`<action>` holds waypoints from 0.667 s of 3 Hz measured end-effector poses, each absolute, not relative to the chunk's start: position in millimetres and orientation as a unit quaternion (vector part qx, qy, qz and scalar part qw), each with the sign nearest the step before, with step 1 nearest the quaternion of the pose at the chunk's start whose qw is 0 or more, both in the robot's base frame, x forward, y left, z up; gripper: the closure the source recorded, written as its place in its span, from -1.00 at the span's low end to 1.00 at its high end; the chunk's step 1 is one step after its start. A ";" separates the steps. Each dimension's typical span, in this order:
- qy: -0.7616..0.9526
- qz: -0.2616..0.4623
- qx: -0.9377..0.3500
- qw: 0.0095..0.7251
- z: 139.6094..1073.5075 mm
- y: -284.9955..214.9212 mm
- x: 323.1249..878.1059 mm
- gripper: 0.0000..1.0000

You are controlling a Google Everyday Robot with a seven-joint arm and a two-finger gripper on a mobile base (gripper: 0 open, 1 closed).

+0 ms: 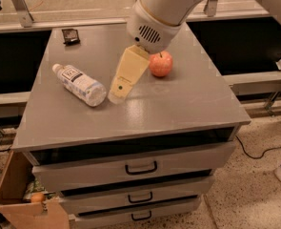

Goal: Place blue plastic bottle upright

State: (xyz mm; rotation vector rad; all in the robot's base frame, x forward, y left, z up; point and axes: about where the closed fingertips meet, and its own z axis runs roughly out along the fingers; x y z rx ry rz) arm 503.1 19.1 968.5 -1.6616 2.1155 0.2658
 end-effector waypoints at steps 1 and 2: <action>0.766 0.111 -0.593 0.220 953.1 40.7 513.7 -1.00; 0.763 0.135 -0.589 0.227 932.3 81.9 536.7 -1.00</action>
Offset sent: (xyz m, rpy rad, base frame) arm 0.0681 0.1179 -0.0638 0.1466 0.0553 0.0057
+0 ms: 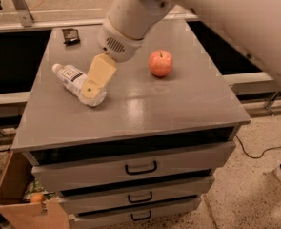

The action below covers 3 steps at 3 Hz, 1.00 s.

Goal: Place blue plastic bottle upright

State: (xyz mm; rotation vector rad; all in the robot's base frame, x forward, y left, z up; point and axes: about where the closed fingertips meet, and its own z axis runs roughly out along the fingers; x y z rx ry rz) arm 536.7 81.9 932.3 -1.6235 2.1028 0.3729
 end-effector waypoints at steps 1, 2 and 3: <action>0.759 0.149 -0.590 0.231 916.1 125.8 560.2 -1.00; 0.762 0.152 -0.585 0.231 899.4 164.5 584.3 -1.00; 0.781 0.144 -0.565 0.221 880.7 184.1 603.5 -1.00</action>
Offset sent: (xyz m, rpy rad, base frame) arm 0.0780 0.1274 -0.0529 0.0378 0.0245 -0.0177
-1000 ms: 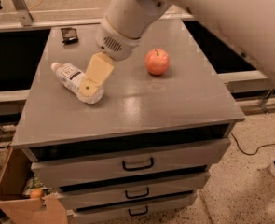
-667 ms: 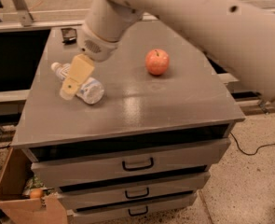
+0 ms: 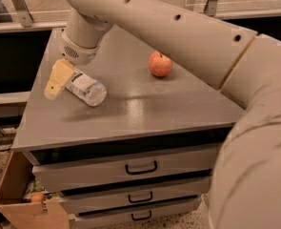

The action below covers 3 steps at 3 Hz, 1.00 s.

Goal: Place blue plastic bottle upright

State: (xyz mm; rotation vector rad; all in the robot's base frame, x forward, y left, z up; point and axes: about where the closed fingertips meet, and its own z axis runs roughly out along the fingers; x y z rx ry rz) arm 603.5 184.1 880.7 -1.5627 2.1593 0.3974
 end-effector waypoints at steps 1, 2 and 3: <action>0.809 0.121 -0.536 0.210 864.5 193.5 620.5 -1.00; 0.833 0.093 -0.507 0.201 859.1 195.9 630.3 -1.00; 0.854 0.063 -0.481 0.186 852.6 199.8 635.1 -1.00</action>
Offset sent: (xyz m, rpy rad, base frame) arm 0.0388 0.0118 -0.0235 -0.1516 0.0158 -0.2879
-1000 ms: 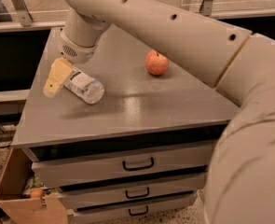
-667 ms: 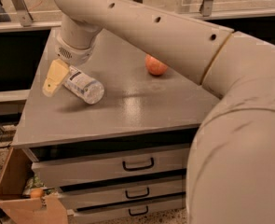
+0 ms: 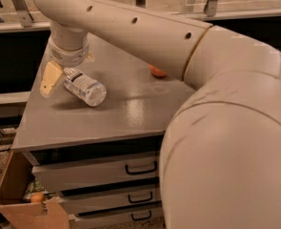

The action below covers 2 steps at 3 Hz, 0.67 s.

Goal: Place blue plastic bottle upright

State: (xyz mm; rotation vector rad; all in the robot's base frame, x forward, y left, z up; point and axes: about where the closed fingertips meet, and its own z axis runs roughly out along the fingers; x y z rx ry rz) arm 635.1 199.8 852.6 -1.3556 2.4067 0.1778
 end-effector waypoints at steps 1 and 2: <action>0.867 0.036 -0.465 0.175 844.3 199.8 637.3 -0.65; 0.875 0.016 -0.453 0.170 840.9 199.6 638.7 -0.15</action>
Offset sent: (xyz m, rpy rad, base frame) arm 0.0054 -0.0016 -0.0114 -0.1253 -0.0187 -0.1252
